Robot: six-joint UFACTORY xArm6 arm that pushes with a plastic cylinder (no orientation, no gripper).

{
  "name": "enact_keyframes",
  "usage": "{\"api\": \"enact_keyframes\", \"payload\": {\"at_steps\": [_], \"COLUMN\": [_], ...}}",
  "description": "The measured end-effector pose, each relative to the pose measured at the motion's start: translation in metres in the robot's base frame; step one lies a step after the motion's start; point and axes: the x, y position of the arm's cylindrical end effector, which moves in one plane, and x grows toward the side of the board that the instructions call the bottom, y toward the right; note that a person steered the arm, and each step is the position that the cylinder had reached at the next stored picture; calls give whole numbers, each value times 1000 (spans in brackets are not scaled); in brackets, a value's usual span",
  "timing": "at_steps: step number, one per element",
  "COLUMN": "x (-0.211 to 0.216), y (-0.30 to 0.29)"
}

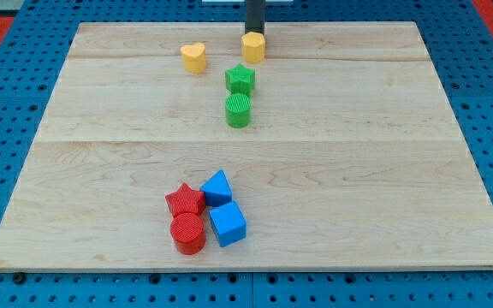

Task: Keep yellow heart above yellow hexagon

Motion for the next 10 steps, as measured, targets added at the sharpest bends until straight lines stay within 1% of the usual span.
{"api": "enact_keyframes", "payload": {"at_steps": [1, 2, 4, 5, 6, 7, 8, 10], "x": [9, 17, 20, 28, 44, 58, 73, 69], "y": [-14, -14, -25, -31, -49, -52, -79, -134]}}
